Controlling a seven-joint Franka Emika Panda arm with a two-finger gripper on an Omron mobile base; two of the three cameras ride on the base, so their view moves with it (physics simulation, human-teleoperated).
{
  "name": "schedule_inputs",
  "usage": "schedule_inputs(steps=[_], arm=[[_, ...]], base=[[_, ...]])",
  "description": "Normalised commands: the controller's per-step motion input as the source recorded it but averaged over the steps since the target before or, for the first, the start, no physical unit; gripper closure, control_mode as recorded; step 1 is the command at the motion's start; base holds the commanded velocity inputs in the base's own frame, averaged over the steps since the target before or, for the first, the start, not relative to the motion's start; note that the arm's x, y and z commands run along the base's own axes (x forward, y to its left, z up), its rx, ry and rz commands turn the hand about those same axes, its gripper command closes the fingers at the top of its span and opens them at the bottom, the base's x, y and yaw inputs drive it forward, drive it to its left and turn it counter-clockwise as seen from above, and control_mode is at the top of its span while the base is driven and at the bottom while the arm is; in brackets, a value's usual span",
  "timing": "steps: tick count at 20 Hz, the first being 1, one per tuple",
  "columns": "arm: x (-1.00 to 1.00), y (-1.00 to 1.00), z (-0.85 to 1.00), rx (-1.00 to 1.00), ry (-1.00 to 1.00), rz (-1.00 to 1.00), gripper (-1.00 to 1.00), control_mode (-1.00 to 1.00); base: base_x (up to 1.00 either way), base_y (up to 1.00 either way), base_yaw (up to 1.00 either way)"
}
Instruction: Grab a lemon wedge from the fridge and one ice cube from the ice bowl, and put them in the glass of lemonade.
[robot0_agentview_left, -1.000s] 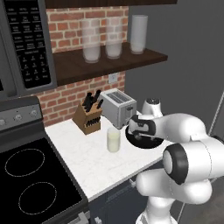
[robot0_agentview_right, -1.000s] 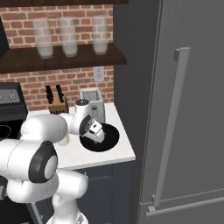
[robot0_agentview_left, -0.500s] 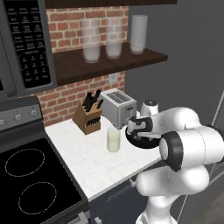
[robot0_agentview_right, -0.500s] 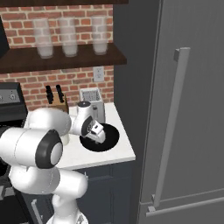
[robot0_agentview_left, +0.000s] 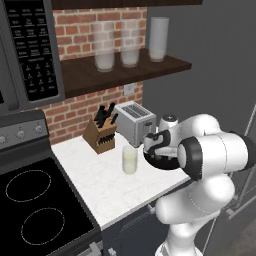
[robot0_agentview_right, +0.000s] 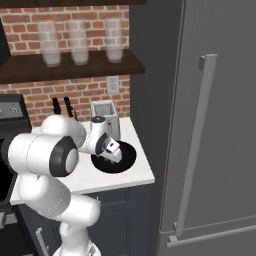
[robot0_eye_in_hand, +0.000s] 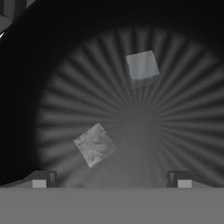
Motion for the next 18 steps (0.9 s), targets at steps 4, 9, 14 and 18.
schedule_inputs(steps=[4,9,14,18], arm=[[0.22,0.00,-0.14,0.00,0.00,0.00,-1.00,-1.00],[0.25,0.00,-0.17,0.00,0.00,0.00,-1.00,-1.00],[0.19,0.00,-0.16,0.00,0.00,0.00,-1.00,-1.00],[0.00,0.03,-0.06,0.00,0.00,0.00,1.00,-1.00]], base=[[0.00,0.00,0.00],[0.00,0.00,0.00],[0.00,0.00,0.00],[0.00,0.00,0.00]])
